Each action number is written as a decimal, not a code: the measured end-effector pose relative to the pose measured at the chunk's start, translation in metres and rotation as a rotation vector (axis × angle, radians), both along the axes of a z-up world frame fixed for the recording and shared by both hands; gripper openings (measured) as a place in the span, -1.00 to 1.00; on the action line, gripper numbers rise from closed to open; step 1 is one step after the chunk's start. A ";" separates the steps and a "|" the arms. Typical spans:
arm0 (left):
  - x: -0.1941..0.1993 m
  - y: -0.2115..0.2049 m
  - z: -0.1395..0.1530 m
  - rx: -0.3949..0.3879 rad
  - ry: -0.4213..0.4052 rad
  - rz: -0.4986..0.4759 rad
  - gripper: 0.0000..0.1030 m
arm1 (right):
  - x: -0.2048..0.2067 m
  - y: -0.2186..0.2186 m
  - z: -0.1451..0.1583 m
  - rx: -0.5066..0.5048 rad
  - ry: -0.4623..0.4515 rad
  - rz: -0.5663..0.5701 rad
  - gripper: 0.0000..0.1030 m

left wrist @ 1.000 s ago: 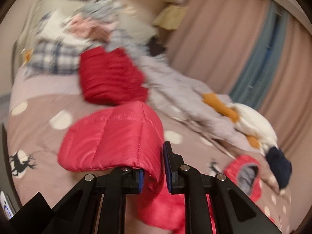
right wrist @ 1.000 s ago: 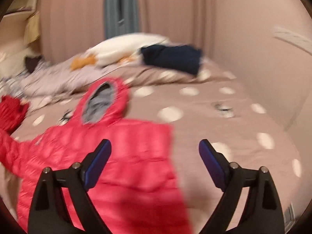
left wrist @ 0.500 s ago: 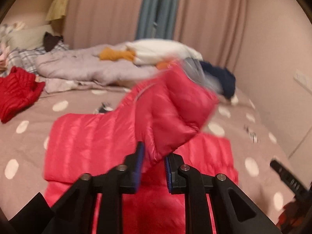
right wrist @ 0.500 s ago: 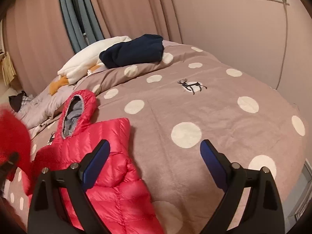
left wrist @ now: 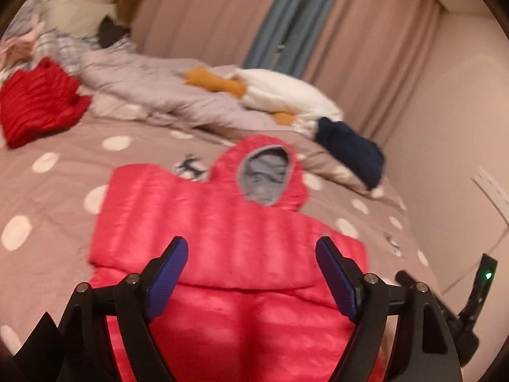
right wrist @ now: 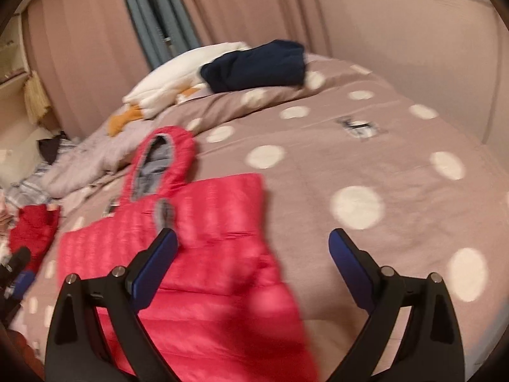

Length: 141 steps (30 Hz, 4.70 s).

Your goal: Fold large clothes

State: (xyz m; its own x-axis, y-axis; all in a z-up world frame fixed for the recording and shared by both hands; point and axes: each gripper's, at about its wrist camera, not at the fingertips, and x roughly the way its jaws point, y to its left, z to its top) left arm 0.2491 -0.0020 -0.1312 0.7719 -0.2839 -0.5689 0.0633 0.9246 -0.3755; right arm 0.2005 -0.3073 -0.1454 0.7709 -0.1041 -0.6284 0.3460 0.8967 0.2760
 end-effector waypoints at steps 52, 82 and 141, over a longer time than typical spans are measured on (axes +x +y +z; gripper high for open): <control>0.053 0.056 -0.110 0.134 0.213 0.228 0.69 | 0.065 0.013 -0.095 -0.106 0.218 0.006 0.85; 0.052 0.180 -0.076 0.280 0.212 0.814 -0.82 | 0.272 0.058 0.024 -0.270 0.197 0.219 0.95; 0.054 0.027 -0.063 -0.107 0.088 -0.040 0.37 | 0.086 0.124 -0.048 0.013 0.095 0.499 -0.73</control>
